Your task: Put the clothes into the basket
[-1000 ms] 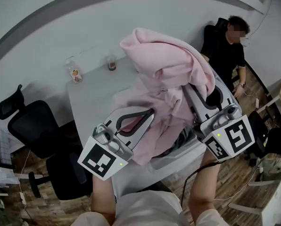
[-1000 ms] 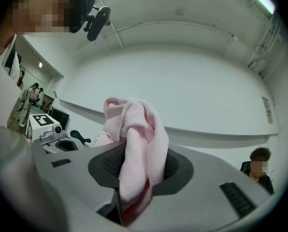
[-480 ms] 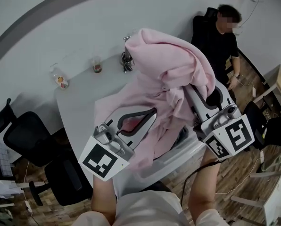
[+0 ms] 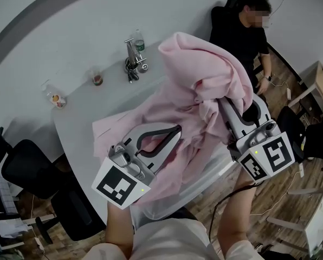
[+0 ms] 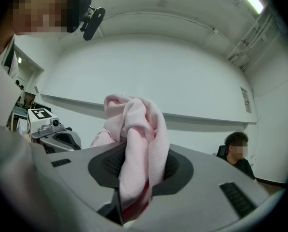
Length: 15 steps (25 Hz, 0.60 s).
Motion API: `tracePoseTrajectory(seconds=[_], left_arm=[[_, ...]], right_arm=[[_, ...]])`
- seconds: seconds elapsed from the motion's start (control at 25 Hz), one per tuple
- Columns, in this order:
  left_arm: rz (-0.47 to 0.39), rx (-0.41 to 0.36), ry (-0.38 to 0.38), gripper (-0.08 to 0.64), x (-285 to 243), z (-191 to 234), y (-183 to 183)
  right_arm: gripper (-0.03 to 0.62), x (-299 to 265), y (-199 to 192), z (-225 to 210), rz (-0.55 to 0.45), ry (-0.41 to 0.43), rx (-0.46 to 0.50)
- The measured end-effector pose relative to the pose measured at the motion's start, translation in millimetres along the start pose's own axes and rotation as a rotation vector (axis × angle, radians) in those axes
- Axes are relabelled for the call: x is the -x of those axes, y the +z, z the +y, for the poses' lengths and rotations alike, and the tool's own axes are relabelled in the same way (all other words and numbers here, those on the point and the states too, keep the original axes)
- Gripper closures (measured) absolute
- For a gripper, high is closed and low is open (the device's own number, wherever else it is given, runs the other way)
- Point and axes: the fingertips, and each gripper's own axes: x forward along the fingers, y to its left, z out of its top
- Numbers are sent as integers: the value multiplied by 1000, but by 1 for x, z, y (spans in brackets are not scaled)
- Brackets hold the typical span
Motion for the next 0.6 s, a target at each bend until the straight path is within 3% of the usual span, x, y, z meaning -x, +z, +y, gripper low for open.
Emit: tracePoseTrajectory(seconds=[0.36,0.6], left_arm=[[6,28,-69,555,-39,1,-22],[12,62,-101,555,-56,-2,-36]], right_arm=[[474,14,-42,-58,103,-125,33],[469,13,-87,-49,224,-75,46]])
